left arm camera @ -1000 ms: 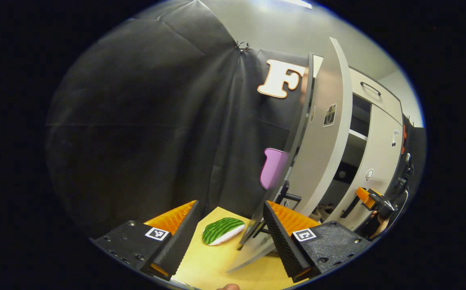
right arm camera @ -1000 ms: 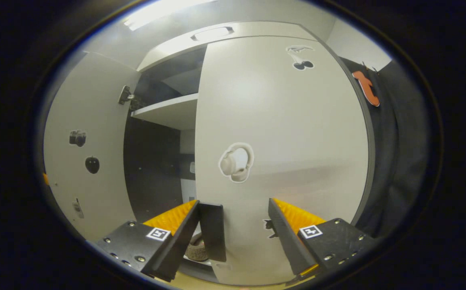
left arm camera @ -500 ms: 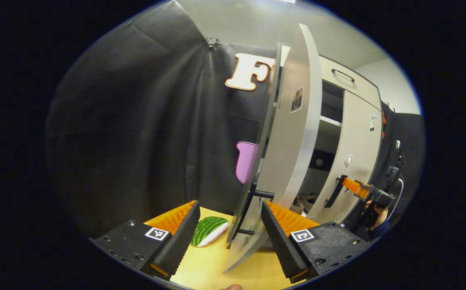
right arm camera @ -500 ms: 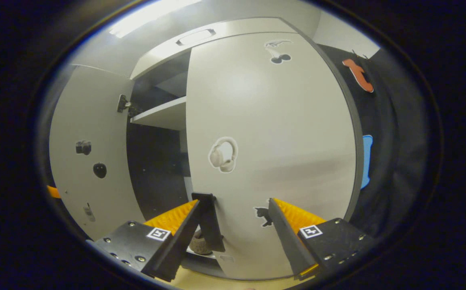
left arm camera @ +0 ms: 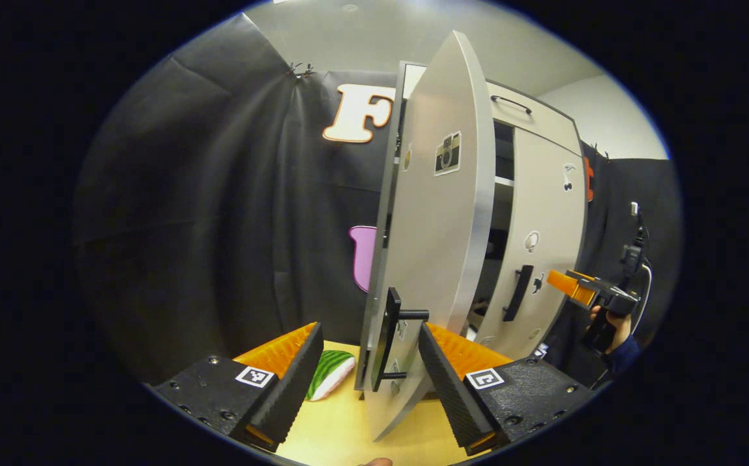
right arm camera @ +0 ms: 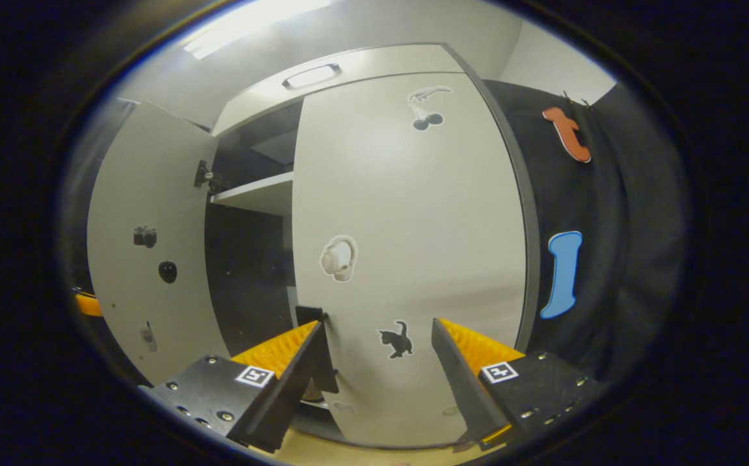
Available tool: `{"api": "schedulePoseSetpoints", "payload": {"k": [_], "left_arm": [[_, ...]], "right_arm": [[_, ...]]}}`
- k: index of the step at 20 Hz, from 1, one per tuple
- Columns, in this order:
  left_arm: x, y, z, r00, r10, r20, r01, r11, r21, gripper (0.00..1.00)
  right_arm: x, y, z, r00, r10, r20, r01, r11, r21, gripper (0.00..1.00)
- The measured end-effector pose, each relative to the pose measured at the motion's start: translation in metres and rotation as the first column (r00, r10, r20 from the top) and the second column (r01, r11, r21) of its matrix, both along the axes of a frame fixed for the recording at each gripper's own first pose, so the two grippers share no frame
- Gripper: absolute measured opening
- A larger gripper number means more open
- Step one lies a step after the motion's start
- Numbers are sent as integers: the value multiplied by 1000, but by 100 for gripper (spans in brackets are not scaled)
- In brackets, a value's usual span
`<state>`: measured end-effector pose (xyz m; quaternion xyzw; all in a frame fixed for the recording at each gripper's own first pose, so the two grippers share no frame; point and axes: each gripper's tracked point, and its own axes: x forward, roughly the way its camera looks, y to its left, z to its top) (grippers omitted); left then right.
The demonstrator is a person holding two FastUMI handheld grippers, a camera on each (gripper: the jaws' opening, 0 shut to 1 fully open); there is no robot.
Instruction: Grab one shoe with the right hand and put it into the shoe cabinet, grab the other shoe with the left hand and put it into the shoe cabinet; then close the right door with the right hand and the left door with the left hand.
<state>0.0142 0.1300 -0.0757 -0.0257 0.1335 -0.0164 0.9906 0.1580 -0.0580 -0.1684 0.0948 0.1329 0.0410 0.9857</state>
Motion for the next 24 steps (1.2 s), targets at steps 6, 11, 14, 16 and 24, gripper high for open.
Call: {"api": "schedulePoseSetpoints", "payload": {"k": [6,11,14,16,24], "left_arm": [[15,-41,-9,993,-117,-3,117,993,-12,87],[31,-58,-23,988,-155,-18,156,988,25,92],[43,-79,-29,977,-211,-19,210,977,-45,92],[49,-97,-36,965,-261,-18,259,962,-89,93],[102,-161,-58,930,-366,-12,366,930,-3,94]], "right_arm": [[-18,-16,-2,999,-26,-21,26,999,-22,100],[-34,-39,-6,996,-75,-38,74,997,-23,100],[-43,-51,-9,993,-105,-46,105,994,-18,100],[-50,-62,-10,991,-125,-47,124,992,-25,100],[-76,-120,-19,968,-241,-73,239,970,-38,100]]}}
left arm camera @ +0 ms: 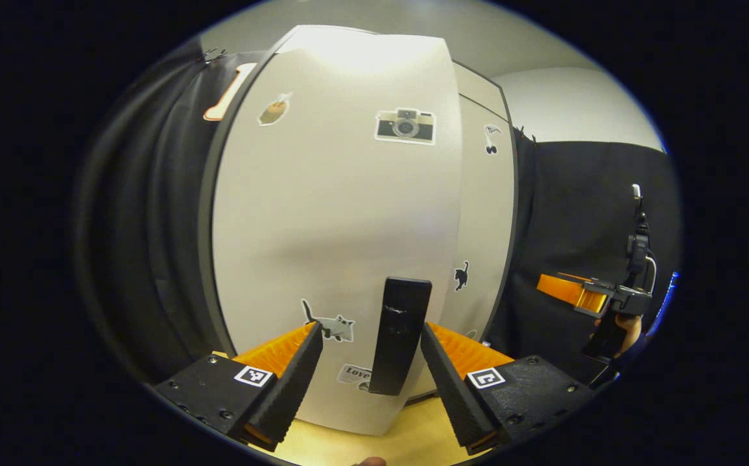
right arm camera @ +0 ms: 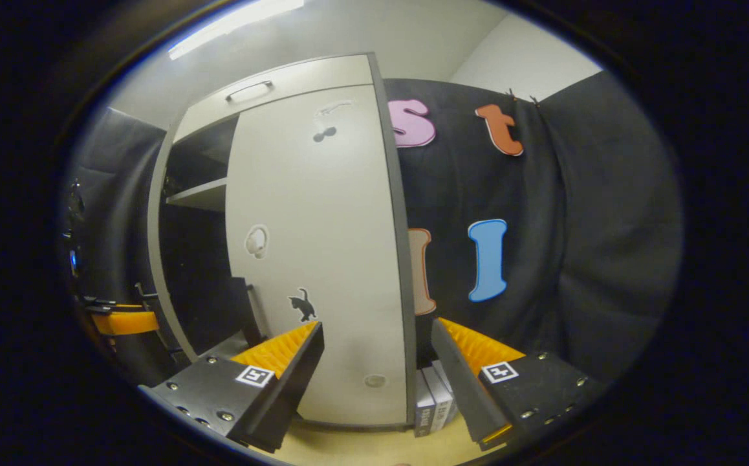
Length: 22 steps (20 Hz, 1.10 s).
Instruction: Grab one shoe with the right hand and put it into the shoe cabinet, grab the other shoe with the left hand and put it into the shoe cabinet; then close the right door with the right hand and the left door with the left hand.
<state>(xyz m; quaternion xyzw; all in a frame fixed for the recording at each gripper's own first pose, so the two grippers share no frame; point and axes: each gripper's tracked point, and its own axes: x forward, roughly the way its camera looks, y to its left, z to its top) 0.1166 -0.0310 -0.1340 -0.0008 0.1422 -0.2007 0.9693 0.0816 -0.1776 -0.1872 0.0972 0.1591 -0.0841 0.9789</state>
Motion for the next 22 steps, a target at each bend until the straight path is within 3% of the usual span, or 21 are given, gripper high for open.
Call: {"api": "schedulePoseSetpoints", "payload": {"k": [4,13,17,22], "left_arm": [[12,-23,-4,999,-35,-5,35,999,-18,94],[36,-35,-7,1000,-17,-21,16,999,-52,94],[42,-36,-7,1000,-17,-26,16,998,-60,94],[60,-35,-12,1000,0,-15,0,1000,-27,93]], "right_arm": [[-19,-27,-10,998,-57,-18,58,998,29,100],[-67,-85,-13,982,-186,-45,189,979,71,100],[-71,-86,-11,983,-180,-43,182,982,56,100],[-66,-57,-9,994,-97,-47,98,995,20,100]]}}
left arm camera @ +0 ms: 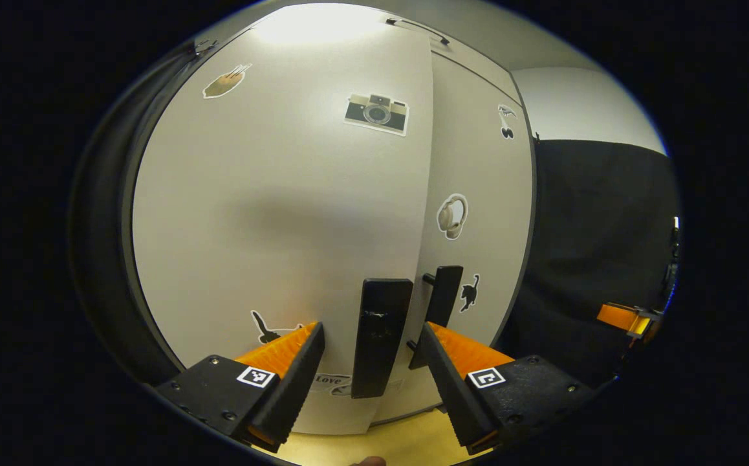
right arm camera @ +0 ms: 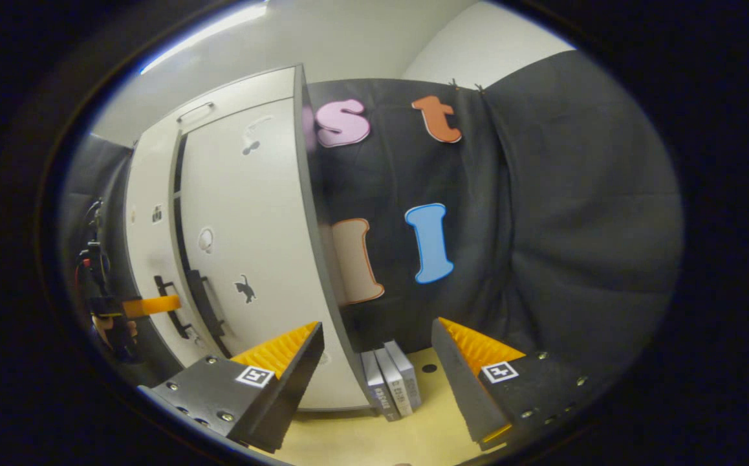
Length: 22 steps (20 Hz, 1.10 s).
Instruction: Grab one shoe with the right hand and put it into the shoe cabinet, grab the other shoe with the left hand and put it into the shoe cabinet; then close the right door with the right hand and the left door with the left hand.
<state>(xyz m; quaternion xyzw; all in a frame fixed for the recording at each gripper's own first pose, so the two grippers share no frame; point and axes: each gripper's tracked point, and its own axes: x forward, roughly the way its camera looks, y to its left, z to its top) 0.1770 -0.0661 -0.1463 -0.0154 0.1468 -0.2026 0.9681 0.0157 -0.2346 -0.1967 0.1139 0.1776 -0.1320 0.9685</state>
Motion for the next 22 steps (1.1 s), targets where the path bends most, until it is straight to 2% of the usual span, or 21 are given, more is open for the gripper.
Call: {"api": "schedulePoseSetpoints", "payload": {"k": [3,4,8,11,17,20,22], "left_arm": [[6,-2,-1,1000,-4,5,4,1000,5,91],[7,-2,-2,1000,-5,7,5,1000,6,90],[11,-2,-3,1000,-3,5,3,1000,-1,90],[5,7,9,998,47,33,-48,999,9,92],[-52,1,75,990,41,136,-45,999,23,95],[-90,4,110,987,56,147,-57,998,6,94],[-114,13,129,982,83,171,-86,996,10,95]], "right_arm": [[6,23,6,998,70,10,-70,997,-32,97],[10,33,9,995,97,17,-96,995,-27,100],[19,61,26,986,160,43,-159,987,-39,100],[21,76,55,978,189,91,-181,980,-86,100],[20,106,128,952,220,212,-186,968,-168,100],[16,119,163,938,215,274,-173,971,-168,100],[13,132,177,925,233,299,-197,969,-147,100]]}}
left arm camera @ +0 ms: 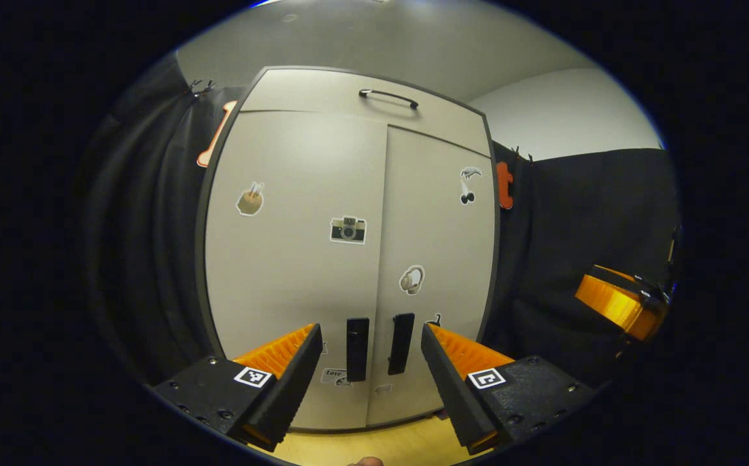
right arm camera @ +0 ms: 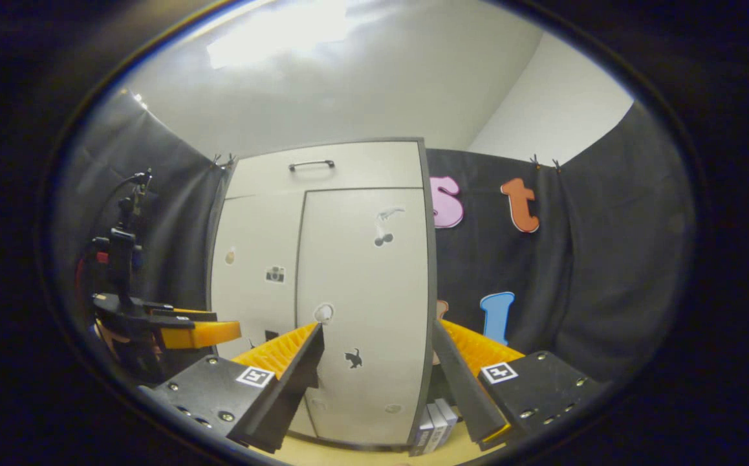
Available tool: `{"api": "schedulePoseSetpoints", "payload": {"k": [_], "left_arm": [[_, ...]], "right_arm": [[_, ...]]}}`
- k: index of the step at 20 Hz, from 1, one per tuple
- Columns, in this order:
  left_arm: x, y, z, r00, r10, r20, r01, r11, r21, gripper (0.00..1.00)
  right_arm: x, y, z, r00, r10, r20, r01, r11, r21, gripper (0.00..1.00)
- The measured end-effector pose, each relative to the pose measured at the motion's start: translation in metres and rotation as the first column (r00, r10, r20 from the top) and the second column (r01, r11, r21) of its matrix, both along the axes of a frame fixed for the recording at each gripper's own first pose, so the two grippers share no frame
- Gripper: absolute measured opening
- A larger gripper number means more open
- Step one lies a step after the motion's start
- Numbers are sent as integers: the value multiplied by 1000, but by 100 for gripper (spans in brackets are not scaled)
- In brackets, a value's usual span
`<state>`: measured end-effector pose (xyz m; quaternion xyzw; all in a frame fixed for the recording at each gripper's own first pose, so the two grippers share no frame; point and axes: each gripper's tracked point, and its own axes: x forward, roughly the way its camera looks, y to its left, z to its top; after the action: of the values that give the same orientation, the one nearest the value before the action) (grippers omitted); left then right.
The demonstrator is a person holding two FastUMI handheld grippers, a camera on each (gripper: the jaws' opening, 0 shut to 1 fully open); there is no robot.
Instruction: Grab one shoe with the right hand and put it into the shoe cabinet, grab the other shoe with the left hand and put it into the shoe cabinet; then close the right door with the right hand and the left door with the left hand.
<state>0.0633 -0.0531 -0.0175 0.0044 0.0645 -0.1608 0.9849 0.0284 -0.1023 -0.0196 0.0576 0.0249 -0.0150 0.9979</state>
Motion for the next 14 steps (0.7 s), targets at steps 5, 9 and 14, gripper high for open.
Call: {"api": "schedulePoseSetpoints", "payload": {"k": [5,9,14], "left_arm": [[-47,20,38,997,49,67,-51,999,18,94],[-67,33,57,992,78,96,-77,997,-9,94],[-75,42,56,992,83,94,-85,996,19,94]], "right_arm": [[-12,24,10,998,56,10,-56,998,16,97],[-17,36,12,997,76,16,-76,997,22,100],[-23,45,12,997,80,12,-80,996,39,100]]}}
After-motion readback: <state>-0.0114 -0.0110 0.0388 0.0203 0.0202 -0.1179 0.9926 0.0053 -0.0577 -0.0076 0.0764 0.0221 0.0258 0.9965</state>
